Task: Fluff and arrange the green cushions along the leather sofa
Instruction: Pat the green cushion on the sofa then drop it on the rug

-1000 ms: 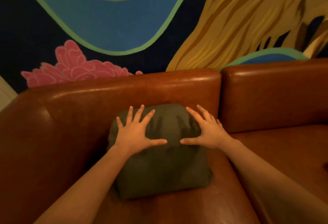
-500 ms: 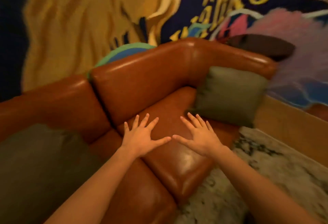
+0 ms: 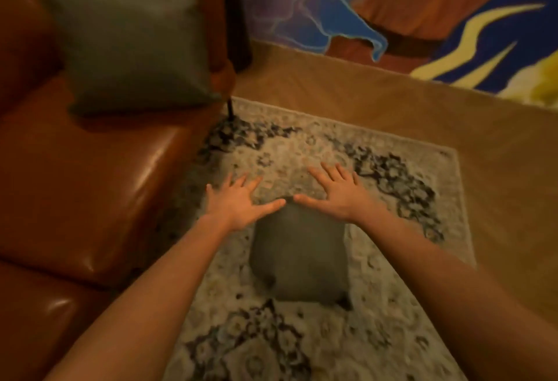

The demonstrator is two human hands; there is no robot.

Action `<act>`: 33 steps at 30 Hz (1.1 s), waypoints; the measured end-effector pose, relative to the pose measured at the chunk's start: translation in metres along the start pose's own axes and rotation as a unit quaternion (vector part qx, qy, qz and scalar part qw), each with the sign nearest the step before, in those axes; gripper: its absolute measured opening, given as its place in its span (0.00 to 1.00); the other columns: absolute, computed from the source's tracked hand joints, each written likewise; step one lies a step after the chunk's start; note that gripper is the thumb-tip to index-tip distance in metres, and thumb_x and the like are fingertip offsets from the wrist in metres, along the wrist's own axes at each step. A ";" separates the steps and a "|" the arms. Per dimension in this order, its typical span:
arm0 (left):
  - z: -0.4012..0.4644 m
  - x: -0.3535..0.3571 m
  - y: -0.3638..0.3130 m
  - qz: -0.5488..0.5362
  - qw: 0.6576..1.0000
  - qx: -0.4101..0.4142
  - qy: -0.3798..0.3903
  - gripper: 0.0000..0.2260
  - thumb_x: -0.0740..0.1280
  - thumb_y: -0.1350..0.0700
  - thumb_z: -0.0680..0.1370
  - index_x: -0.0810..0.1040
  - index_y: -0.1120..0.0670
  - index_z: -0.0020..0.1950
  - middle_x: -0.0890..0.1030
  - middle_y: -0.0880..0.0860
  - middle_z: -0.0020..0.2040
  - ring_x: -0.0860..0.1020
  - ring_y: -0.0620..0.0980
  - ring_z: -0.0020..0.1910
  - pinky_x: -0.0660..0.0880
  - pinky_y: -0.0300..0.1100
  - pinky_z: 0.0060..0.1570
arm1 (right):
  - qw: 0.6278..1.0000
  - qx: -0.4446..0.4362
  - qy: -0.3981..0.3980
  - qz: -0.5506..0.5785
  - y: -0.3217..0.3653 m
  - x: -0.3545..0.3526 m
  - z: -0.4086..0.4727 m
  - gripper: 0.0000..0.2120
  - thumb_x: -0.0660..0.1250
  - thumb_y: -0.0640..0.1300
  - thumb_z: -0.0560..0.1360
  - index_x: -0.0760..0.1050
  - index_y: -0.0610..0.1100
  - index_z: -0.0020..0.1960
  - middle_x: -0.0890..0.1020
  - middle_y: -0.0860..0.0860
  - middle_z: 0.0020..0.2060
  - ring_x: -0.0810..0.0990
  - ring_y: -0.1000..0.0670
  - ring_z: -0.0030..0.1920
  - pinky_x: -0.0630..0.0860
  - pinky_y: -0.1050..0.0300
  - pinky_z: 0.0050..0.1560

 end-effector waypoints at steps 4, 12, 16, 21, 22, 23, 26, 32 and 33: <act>0.047 0.102 -0.029 -0.011 0.999 0.001 0.050 0.48 0.48 0.18 0.59 0.52 0.38 0.76 0.51 0.48 0.79 0.49 0.56 0.77 0.50 0.64 0.72 | 0.998 0.049 0.048 0.009 -0.081 0.081 0.011 0.45 0.51 0.77 0.69 0.42 0.59 0.78 0.43 0.52 0.79 0.40 0.45 0.78 0.42 0.38 0.75; 0.139 0.258 0.016 -0.045 0.994 -0.067 0.072 0.53 0.56 0.18 0.51 0.44 0.31 0.73 0.46 0.54 0.79 0.51 0.62 0.76 0.56 0.62 0.72 | 0.990 0.113 0.069 0.042 -0.170 0.259 0.067 0.51 0.53 0.81 0.62 0.41 0.61 0.77 0.43 0.51 0.79 0.41 0.44 0.78 0.43 0.34 0.74; 0.170 0.304 0.035 -0.140 0.986 -0.075 0.048 0.55 0.64 0.22 0.51 0.39 0.29 0.71 0.44 0.58 0.78 0.52 0.64 0.75 0.55 0.60 0.73 | 0.975 0.164 0.073 0.135 -0.190 0.316 0.097 0.58 0.59 0.81 0.55 0.38 0.63 0.76 0.45 0.46 0.79 0.46 0.39 0.77 0.48 0.36 0.73; 0.186 0.337 0.041 -0.251 0.967 -0.054 0.007 0.54 0.69 0.28 0.55 0.35 0.26 0.69 0.46 0.57 0.78 0.54 0.62 0.75 0.56 0.57 0.73 | 0.906 0.179 0.048 0.382 -0.194 0.356 0.115 0.71 0.74 0.71 0.49 0.30 0.60 0.75 0.52 0.47 0.78 0.58 0.41 0.75 0.57 0.44 0.75; 0.187 0.338 0.041 -0.260 0.964 -0.049 0.000 0.54 0.70 0.29 0.56 0.36 0.26 0.69 0.47 0.57 0.77 0.54 0.61 0.75 0.56 0.57 0.73 | 0.896 0.178 0.045 0.404 -0.193 0.359 0.115 0.71 0.76 0.69 0.49 0.30 0.59 0.76 0.53 0.48 0.78 0.59 0.42 0.75 0.57 0.45 0.75; 0.187 0.337 0.042 -0.269 0.962 -0.044 -0.007 0.53 0.71 0.30 0.56 0.37 0.27 0.70 0.48 0.56 0.77 0.54 0.61 0.75 0.56 0.56 0.73 | 0.889 0.175 0.040 0.422 -0.193 0.359 0.115 0.70 0.77 0.66 0.51 0.31 0.58 0.76 0.53 0.49 0.78 0.59 0.43 0.75 0.57 0.46 0.75; 0.183 0.332 0.042 -0.298 0.954 -0.022 -0.028 0.55 0.73 0.29 0.55 0.38 0.26 0.69 0.53 0.55 0.77 0.59 0.59 0.74 0.59 0.55 0.72 | 0.875 0.169 0.010 0.454 -0.190 0.351 0.110 0.66 0.79 0.59 0.58 0.34 0.55 0.78 0.55 0.50 0.77 0.60 0.45 0.75 0.58 0.50 0.73; 0.157 0.293 0.035 -0.356 0.934 0.010 -0.030 0.59 0.73 0.26 0.45 0.41 0.24 0.69 0.59 0.49 0.75 0.64 0.54 0.72 0.64 0.56 0.70 | 0.856 0.167 -0.013 0.489 -0.168 0.317 0.082 0.62 0.80 0.54 0.62 0.38 0.52 0.79 0.59 0.49 0.76 0.63 0.47 0.73 0.61 0.54 0.70; 0.150 0.280 0.034 -0.356 0.934 0.013 -0.029 0.60 0.73 0.26 0.45 0.42 0.25 0.69 0.59 0.49 0.75 0.64 0.53 0.72 0.64 0.56 0.70 | 0.854 0.165 -0.012 0.494 -0.162 0.306 0.077 0.62 0.80 0.54 0.62 0.38 0.52 0.79 0.59 0.49 0.76 0.63 0.46 0.73 0.61 0.53 0.71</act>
Point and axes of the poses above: each hand's wrist, its own z-axis towards the middle knuckle, its own x-axis out of the palm, y = z × x, the point moved 4 cm from there along z, towards the middle knuckle
